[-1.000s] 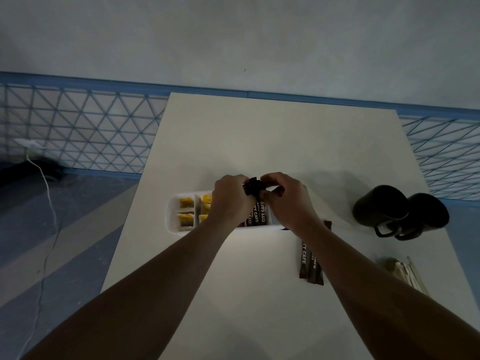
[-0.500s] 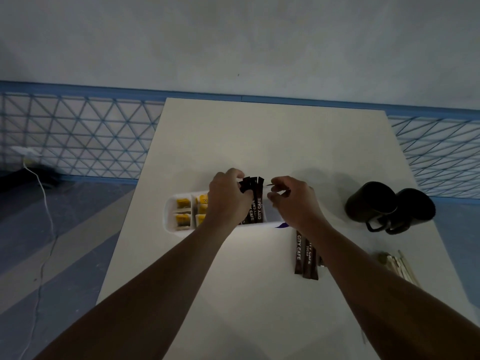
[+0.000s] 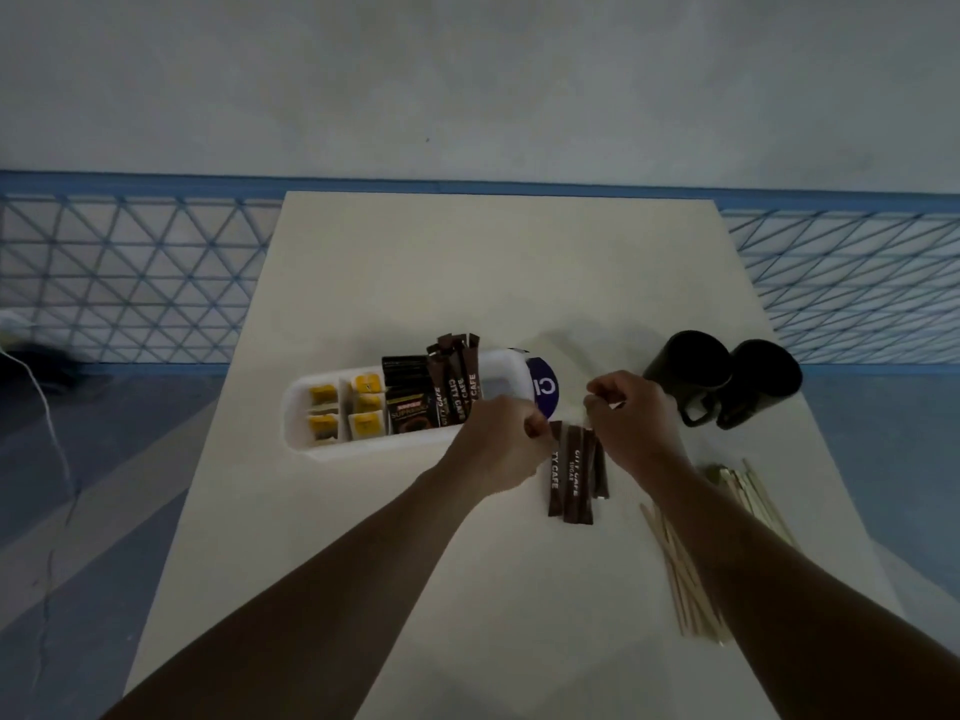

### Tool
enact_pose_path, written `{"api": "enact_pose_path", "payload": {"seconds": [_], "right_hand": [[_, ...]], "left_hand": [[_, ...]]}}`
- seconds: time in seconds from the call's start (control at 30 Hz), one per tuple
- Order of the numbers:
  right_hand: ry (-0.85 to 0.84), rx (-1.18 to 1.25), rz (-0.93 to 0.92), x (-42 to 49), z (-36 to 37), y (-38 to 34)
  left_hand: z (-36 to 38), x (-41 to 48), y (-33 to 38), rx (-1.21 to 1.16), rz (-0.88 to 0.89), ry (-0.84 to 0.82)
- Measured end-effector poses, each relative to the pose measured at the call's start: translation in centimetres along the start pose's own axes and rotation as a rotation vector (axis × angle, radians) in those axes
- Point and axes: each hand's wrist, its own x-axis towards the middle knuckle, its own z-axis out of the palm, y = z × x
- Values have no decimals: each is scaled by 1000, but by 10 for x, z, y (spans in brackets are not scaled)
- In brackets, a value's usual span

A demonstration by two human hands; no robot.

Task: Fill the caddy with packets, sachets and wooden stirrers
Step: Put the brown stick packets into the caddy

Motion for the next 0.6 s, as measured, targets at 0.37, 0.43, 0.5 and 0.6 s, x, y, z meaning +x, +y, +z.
{"api": "enact_pose_path", "payload": {"seconds": [0.37, 0.43, 0.5, 0.6], "right_hand": [[-249, -198, 231, -17, 2, 46], [-240, -208, 214, -17, 7, 49], [-240, -212, 207, -18, 10, 50], [-250, -235, 204, -16, 11, 53]], "left_hand": [[73, 10, -6, 135, -216, 58], [83, 10, -7, 110, -246, 81], [91, 8, -7, 98, -259, 110], [100, 9, -9, 93, -267, 168]]}}
